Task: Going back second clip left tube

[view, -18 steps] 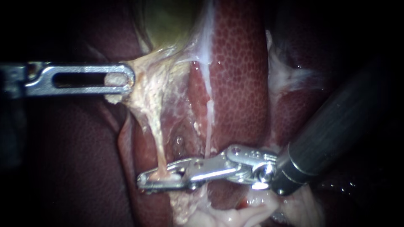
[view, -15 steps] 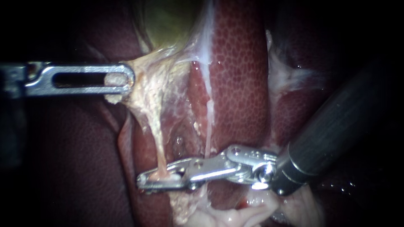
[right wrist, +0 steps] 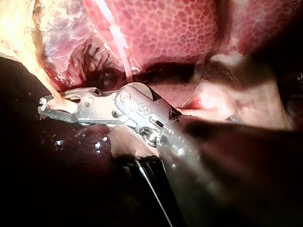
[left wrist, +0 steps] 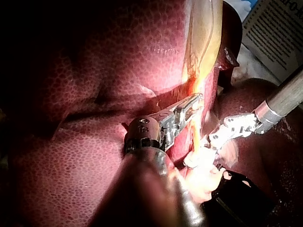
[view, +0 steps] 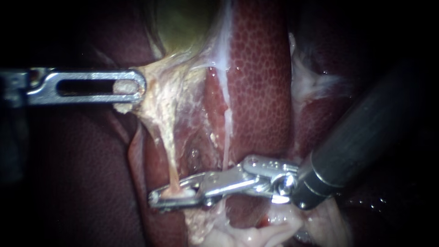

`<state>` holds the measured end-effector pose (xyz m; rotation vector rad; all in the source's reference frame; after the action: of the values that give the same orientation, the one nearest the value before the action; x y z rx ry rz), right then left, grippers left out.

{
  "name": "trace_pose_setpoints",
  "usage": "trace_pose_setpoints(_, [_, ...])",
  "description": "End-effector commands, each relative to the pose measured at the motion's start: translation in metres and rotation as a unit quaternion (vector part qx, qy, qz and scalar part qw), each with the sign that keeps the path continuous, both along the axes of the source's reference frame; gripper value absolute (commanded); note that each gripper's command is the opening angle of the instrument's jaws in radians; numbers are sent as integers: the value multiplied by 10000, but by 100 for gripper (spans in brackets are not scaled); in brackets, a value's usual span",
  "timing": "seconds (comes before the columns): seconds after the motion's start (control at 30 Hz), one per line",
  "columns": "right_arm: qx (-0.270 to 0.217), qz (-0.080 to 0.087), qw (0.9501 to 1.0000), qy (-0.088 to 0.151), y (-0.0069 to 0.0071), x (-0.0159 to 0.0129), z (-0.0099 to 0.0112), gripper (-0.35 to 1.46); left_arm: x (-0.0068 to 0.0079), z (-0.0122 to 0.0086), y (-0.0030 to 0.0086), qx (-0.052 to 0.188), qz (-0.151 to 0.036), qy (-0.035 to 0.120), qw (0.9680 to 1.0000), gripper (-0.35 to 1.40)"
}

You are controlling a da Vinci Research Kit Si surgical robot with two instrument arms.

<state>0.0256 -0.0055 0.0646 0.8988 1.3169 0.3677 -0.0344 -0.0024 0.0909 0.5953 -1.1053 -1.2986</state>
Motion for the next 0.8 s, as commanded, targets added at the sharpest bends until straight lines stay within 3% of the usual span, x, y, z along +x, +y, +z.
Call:
trace_pose_setpoints(0.03, [-91, 62, 9999, 44, 2, 1, -1, 44, 0, 0, 0, 0, 0, -1, 10000, -35])
trace_pose_setpoints(0.2, [-269, 407, 9988, 71, 10, 6, -4, 60, 0, 0, 0, 0, -1, 0, 10000, -35])
trace_pose_setpoints(0.47, [-427, 419, 9981, 139, 19, -9, -6, 60, 1, -2, -1, 1, 0, -1, 10000, -35])
trace_pose_setpoints(0.8, [-651, 520, 9964, 139, 52, -83, -16, 60, 2, -3, -1, 3, 1, -2, 10000, -35])
